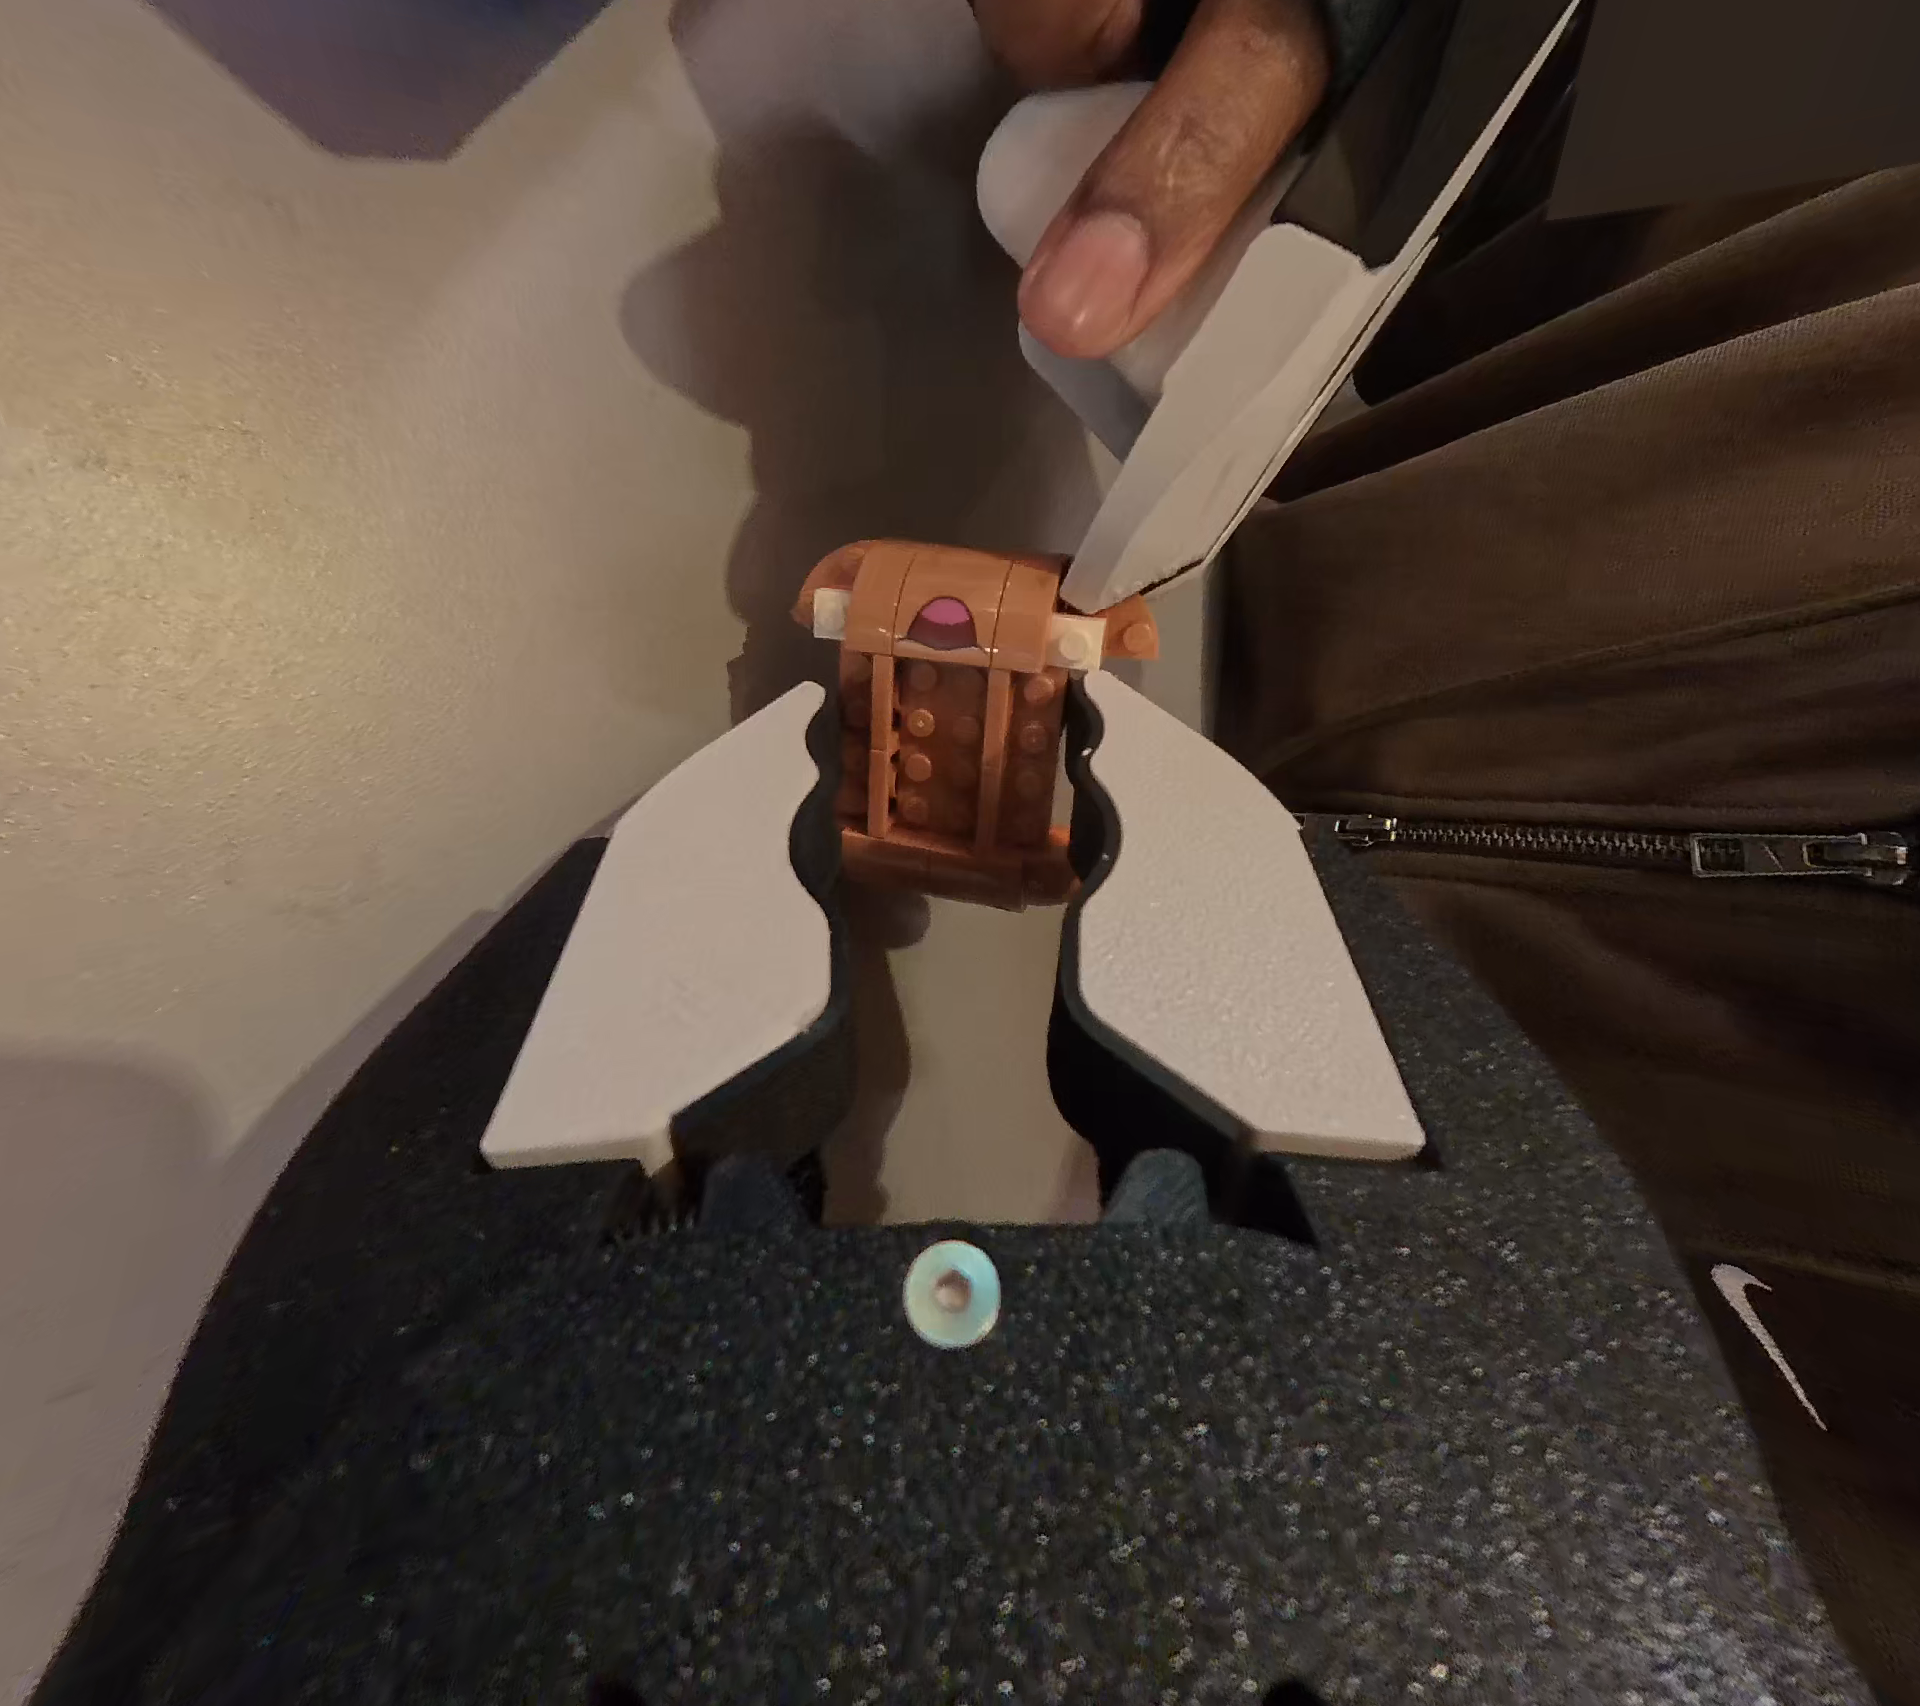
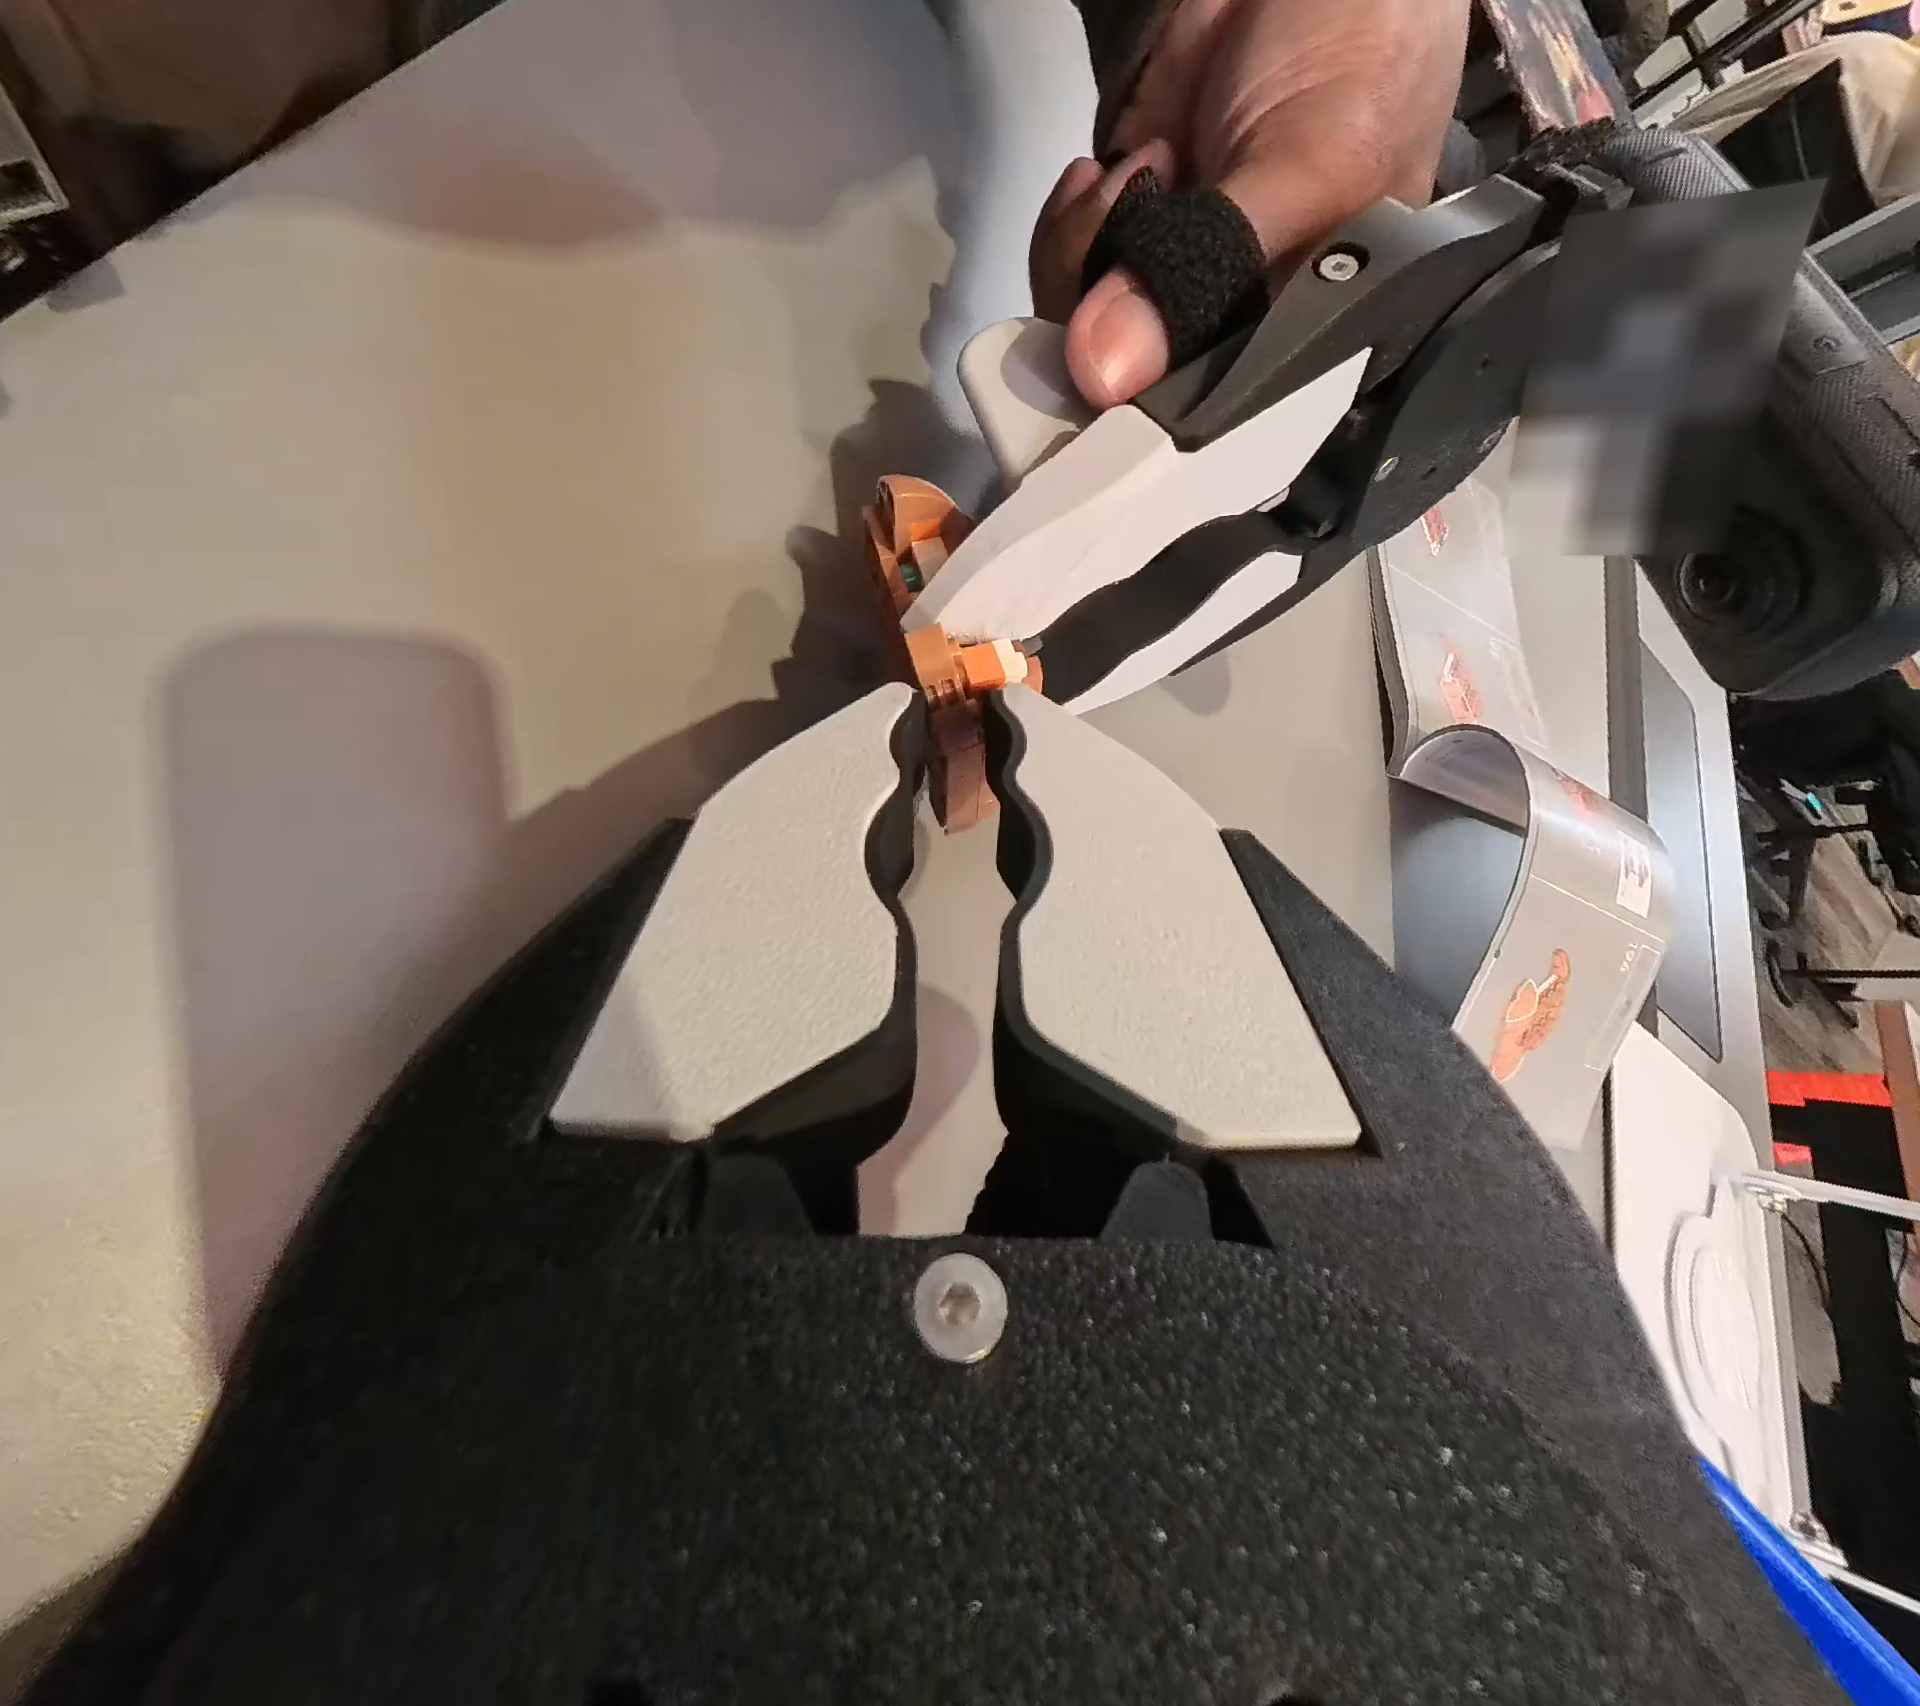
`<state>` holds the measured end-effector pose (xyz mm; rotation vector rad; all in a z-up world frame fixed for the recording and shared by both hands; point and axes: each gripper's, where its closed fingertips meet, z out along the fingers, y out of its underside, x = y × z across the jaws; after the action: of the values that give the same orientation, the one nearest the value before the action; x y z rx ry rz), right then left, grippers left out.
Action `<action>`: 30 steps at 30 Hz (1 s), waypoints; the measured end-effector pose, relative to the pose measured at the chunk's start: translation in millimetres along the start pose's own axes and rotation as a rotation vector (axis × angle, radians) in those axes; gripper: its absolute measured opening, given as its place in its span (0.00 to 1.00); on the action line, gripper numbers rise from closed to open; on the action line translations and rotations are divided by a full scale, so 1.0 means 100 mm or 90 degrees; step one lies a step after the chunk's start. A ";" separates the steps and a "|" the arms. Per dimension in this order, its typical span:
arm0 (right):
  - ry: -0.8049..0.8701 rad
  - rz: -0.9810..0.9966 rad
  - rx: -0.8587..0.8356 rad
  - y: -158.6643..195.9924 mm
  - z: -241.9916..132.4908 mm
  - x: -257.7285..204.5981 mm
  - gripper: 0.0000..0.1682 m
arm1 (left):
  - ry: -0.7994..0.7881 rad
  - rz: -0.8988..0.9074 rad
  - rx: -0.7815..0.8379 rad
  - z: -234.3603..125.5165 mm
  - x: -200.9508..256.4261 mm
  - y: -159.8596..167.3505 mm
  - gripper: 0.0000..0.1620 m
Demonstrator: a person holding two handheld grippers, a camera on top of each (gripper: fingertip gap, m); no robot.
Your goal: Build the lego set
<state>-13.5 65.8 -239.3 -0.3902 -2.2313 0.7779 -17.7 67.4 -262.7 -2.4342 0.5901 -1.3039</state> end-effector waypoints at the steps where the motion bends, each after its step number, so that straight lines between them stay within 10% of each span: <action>1: -0.001 -0.001 0.001 0.00 0.00 0.00 0.06 | 0.000 -0.001 0.000 0.00 0.00 0.00 0.25; 30: -0.013 0.011 0.032 -0.05 -0.08 0.02 0.07 | -0.017 -0.004 0.008 0.00 0.08 -0.06 0.25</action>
<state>-9.3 66.7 -230.8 -0.3784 -2.2257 0.8486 -12.8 68.6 -253.8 -2.4407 0.5668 -1.2725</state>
